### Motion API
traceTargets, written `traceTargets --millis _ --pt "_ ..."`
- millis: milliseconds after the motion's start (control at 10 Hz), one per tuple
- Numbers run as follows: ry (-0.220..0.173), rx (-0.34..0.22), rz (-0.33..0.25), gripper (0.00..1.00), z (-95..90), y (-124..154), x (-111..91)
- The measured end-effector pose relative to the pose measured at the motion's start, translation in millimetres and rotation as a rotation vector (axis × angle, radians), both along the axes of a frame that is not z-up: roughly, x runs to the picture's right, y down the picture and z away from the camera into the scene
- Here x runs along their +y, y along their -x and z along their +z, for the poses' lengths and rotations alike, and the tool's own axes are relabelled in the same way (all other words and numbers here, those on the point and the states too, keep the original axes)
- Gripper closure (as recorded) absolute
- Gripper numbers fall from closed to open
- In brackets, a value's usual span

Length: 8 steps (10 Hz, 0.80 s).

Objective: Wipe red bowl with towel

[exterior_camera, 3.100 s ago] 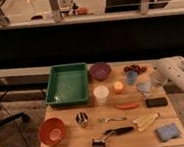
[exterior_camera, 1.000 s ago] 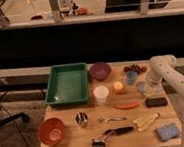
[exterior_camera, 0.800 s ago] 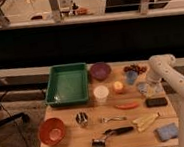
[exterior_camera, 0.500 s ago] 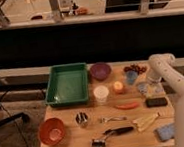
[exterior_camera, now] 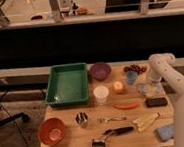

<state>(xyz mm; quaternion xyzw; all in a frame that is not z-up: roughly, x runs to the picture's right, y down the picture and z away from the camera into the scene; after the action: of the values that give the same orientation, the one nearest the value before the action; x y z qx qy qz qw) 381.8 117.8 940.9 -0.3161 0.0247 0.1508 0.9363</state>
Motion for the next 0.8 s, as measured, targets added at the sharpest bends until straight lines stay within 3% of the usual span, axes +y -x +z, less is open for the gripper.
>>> traceTargets --millis 300,400,800 --pt "0.004 0.001 0.002 0.94 -6.4 -2.6 -1.5" --pt "-0.008 0.007 -0.003 0.99 -5.6 -4.6 -4.8" --pt "0.024 -0.019 0.017 1.0 -2.4 -3.1 0.6"
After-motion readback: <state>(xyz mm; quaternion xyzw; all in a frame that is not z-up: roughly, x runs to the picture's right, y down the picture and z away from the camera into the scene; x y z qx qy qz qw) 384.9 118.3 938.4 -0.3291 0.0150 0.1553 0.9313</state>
